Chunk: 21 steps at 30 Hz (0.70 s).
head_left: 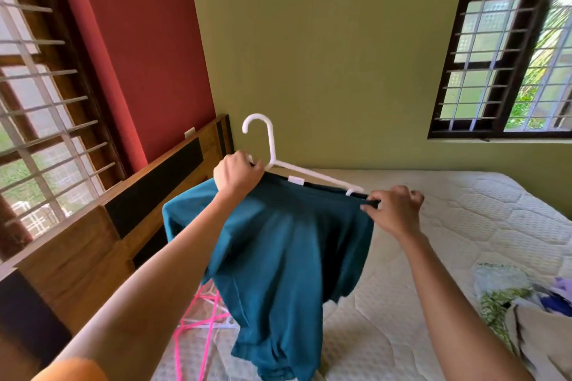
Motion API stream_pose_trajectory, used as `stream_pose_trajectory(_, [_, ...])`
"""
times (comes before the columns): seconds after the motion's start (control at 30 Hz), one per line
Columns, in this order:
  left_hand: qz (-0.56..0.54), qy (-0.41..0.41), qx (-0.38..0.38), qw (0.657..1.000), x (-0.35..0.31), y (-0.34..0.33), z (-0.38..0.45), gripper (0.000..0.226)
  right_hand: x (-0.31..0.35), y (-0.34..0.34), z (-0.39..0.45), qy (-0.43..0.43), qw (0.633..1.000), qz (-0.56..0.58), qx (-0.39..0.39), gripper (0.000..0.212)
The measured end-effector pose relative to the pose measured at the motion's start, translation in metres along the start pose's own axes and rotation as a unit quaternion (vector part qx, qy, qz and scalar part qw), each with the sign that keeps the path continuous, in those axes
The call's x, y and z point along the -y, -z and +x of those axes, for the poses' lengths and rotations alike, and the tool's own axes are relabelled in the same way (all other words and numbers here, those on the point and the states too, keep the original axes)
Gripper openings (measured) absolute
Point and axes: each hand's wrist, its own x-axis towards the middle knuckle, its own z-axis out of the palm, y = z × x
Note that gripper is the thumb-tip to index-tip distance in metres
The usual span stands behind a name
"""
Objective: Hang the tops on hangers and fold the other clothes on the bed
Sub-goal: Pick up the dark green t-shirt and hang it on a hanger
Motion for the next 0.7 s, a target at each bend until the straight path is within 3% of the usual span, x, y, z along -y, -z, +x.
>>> stream_pose_trajectory(0.17, [0.055,-0.040,-0.016,0.998,0.007,-0.017,-0.015,0.032,0.016,0.026,0.018,0.028,0.998,0.030,-0.042,0.020])
stream_pose_trajectory(0.27, [-0.036,0.028,-0.032,0.998,0.001,-0.017,-0.011,0.027,0.041,0.031,0.015,0.152,0.965,0.213,0.009,0.011])
stream_pose_trajectory(0.3, [-0.070,0.050,-0.032,0.996,-0.002,-0.015,-0.009,0.027,0.049,0.033,0.011,0.163,0.942,0.290,0.044,0.013])
stream_pose_trajectory(0.37, [-0.111,0.067,-0.028,0.991,-0.007,-0.011,-0.005,0.030,0.057,0.033,0.009,0.139,0.915,0.379,0.015,0.017])
stream_pose_trajectory(0.4, [-0.119,0.065,-0.030,0.990,-0.008,-0.008,-0.004,0.033,0.056,0.032,0.012,0.125,0.923,0.363,-0.031,0.015])
stream_pose_trajectory(0.47, [-0.126,0.053,-0.031,0.990,-0.008,-0.003,0.000,0.037,0.048,0.029,0.019,0.099,0.969,0.211,-0.079,0.029])
stream_pose_trajectory(0.53, [-0.132,0.037,-0.023,0.990,-0.009,0.001,0.004,0.037,0.041,0.026,0.024,0.081,0.993,0.077,-0.029,0.048])
stream_pose_trajectory(0.7, [-0.112,-0.019,0.001,0.994,-0.024,0.005,0.003,0.041,0.067,0.024,0.022,0.143,0.990,-0.018,-0.007,0.061])
